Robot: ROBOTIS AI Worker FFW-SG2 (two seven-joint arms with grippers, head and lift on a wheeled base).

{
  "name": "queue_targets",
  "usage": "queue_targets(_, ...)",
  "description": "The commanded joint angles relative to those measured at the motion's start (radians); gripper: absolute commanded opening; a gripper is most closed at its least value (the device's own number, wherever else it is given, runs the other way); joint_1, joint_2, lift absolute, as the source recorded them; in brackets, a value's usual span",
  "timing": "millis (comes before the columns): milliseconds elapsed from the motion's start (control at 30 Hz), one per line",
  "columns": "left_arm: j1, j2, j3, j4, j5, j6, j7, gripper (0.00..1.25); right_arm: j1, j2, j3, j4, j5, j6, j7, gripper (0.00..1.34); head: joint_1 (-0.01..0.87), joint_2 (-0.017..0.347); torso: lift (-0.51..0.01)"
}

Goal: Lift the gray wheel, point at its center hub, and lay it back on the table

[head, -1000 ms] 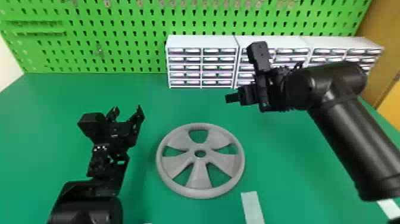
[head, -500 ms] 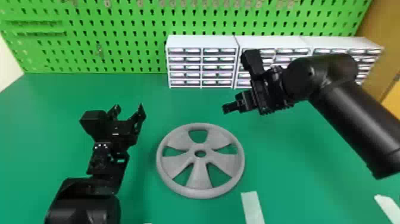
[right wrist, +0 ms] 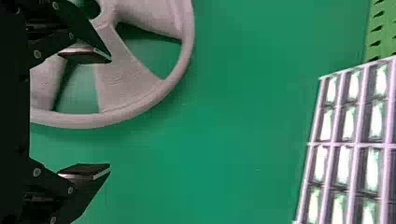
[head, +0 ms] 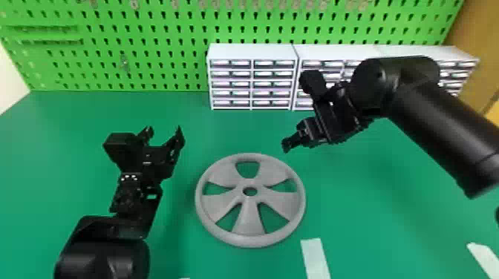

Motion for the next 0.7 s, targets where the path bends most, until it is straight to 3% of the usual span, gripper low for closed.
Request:
queue_targets(0,-0.004,0.006,-0.012,-0.002,-0.003,0.002,0.002,0.71,-0.044,0.011,0.050,0.054,-0.010,0.031,0.000,0.93,0.692,0.048,-0.096)
queue_targets(333,-0.009,0.012,-0.020,-0.005,-0.003,0.010,0.005,0.71,-0.065,0.019,0.079,0.098,-0.055,0.040,0.000,0.93,0.692,0.048,-0.096)
queue_targets(667,-0.016,0.014,-0.027,-0.008,-0.004,0.010,0.005,0.71,-0.042,0.034,0.076,0.129,-0.047,0.004,0.000,0.93,0.692,0.048,-0.096)
